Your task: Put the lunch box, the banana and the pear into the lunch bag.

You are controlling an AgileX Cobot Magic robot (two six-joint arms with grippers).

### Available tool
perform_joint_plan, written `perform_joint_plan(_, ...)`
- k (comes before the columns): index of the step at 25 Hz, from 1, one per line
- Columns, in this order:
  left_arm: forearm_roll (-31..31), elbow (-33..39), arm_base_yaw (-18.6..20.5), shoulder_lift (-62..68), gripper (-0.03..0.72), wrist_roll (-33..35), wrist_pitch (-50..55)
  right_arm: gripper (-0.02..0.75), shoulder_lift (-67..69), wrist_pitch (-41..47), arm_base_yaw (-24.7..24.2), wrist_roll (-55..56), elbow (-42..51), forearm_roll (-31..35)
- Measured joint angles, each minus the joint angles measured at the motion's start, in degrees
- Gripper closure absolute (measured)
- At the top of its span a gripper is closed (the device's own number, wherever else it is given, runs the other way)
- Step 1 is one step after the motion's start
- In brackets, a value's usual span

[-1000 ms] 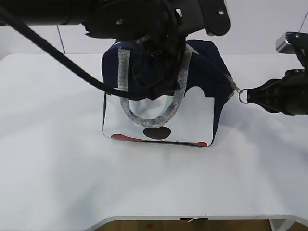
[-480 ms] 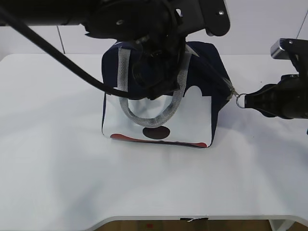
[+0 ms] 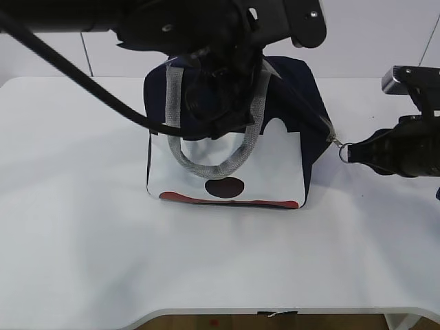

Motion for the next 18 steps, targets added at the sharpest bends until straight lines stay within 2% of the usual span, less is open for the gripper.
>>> perform_joint_plan(18, 0.44, 0.00, 0.00, -0.02, 0.676, -0.68, 0.00, 0.719, 1.59, 1.19, 0.00, -0.13, -0.11, 0.35)
